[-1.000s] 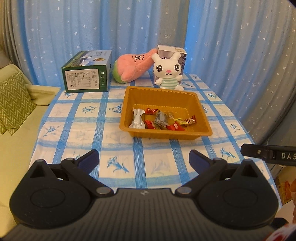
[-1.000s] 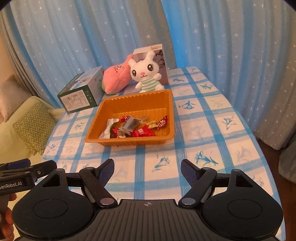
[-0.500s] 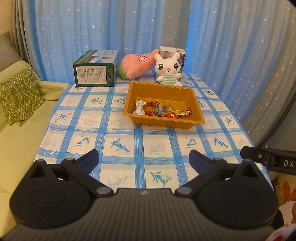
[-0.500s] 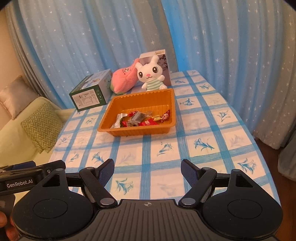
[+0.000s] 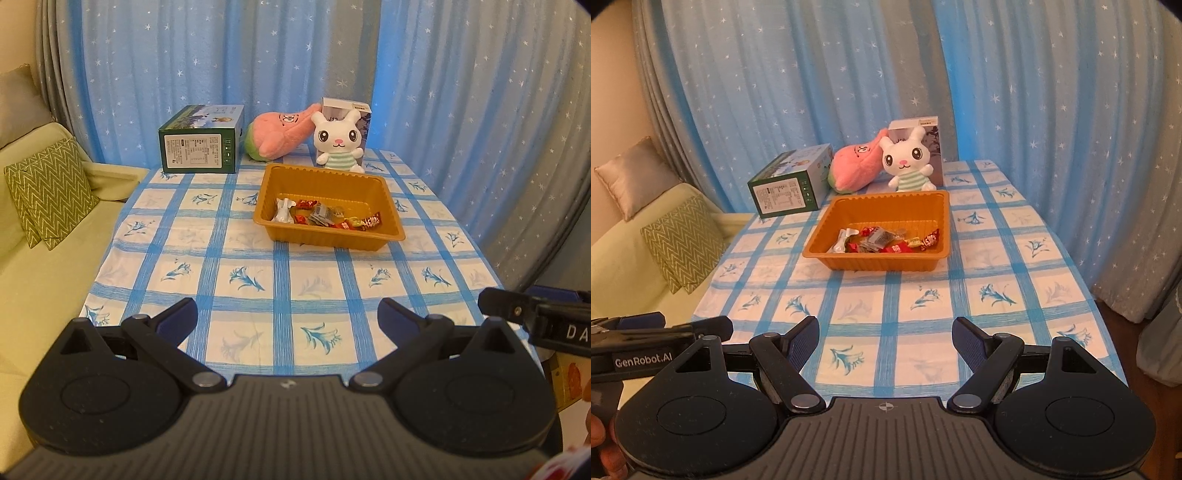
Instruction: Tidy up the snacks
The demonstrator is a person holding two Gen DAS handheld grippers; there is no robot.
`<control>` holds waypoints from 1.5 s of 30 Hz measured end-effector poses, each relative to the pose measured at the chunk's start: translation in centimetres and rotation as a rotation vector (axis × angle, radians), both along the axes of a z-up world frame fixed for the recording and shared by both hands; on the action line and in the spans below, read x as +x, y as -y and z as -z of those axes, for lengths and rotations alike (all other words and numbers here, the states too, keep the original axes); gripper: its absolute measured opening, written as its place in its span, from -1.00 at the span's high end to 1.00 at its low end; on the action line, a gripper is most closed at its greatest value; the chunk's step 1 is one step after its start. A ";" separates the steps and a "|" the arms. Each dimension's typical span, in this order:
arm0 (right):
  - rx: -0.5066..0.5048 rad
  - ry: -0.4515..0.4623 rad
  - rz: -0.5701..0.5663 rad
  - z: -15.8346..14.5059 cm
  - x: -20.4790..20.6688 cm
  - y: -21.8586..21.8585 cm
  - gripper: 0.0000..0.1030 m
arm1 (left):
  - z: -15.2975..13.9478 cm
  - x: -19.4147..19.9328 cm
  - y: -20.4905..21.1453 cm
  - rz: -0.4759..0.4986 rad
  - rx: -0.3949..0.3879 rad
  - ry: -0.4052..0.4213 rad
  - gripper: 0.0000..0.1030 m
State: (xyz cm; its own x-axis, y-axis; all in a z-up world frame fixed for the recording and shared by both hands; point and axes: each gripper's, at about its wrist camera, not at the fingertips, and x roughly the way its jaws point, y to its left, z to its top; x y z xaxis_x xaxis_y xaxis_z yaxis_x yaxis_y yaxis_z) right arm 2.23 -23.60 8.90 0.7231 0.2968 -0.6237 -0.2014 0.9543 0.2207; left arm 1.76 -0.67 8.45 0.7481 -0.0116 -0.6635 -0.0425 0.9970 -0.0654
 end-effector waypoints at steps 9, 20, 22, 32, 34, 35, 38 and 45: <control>-0.004 0.001 -0.003 0.0 0.0 -0.1 -0.53 | 0.2 -0.3 0.0 0.002 0.000 0.000 -1.00; -0.004 0.000 -0.006 0.1 0.0 0.0 -0.53 | 0.2 -0.2 -0.2 0.000 -0.001 0.002 -1.00; -0.004 0.000 -0.006 0.0 0.0 0.0 -0.53 | 0.2 -0.2 -0.2 -0.001 -0.001 0.003 -1.00; -0.006 -0.001 -0.007 0.1 0.0 -0.1 -0.53 | 0.2 -0.2 -0.1 0.001 -0.001 0.004 -1.00; -0.006 -0.001 -0.007 0.1 0.1 -0.1 -0.53 | 0.2 0.0 0.0 0.003 -0.001 0.005 -1.00; -0.006 -0.001 -0.006 0.1 0.1 -0.1 -0.53 | 0.1 0.1 0.0 0.004 -0.001 0.005 -1.00; -0.013 -0.002 -0.007 0.2 0.1 0.0 -0.53 | 0.1 0.0 0.1 0.003 -0.001 0.005 -1.00; -0.014 -0.005 -0.007 0.4 0.2 0.2 -0.53 | 0.1 0.2 0.1 0.003 0.001 0.005 -1.00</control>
